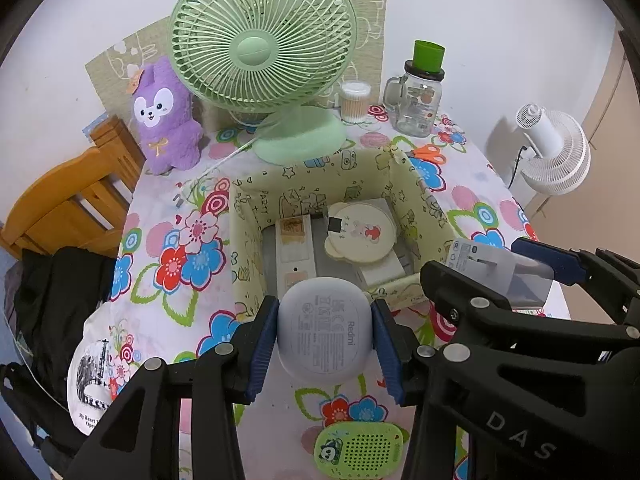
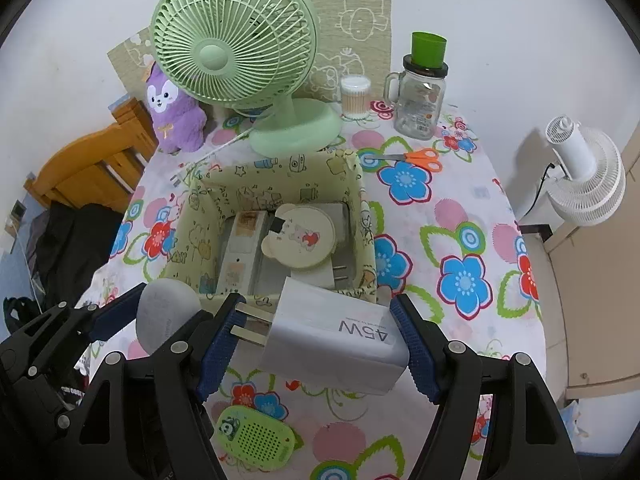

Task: Organize rigid objects
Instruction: 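Carry the earbud case and charger over the box with both tools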

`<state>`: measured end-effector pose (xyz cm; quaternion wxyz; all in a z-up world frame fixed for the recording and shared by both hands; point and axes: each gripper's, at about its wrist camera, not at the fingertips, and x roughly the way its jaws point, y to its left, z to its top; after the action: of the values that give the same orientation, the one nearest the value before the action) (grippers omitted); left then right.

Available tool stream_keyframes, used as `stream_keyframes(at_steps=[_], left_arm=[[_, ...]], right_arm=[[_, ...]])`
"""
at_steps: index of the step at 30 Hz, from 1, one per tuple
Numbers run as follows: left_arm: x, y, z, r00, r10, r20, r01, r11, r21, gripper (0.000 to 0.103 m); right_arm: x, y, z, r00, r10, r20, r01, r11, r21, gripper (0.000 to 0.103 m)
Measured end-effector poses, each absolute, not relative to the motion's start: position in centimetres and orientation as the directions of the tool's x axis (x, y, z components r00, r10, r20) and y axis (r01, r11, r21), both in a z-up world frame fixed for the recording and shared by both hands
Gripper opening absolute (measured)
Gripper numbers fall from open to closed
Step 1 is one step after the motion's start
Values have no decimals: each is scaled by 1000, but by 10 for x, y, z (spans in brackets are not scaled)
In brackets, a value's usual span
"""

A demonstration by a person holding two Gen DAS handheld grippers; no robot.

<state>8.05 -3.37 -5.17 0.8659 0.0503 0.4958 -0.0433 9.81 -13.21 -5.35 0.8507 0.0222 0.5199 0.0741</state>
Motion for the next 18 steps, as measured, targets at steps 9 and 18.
stream_keyframes(at_steps=[9,18], left_arm=[[99,-29,-55,500,-29,-865,127,991,40,48],[116,-27,-60,496,-34,-868,131,991,36,48]], right_arm=[[115,-129,-57,447,150,-882,-102,988,117,76],[132,-128,-63,442,145,-885,-99,989,112,76]])
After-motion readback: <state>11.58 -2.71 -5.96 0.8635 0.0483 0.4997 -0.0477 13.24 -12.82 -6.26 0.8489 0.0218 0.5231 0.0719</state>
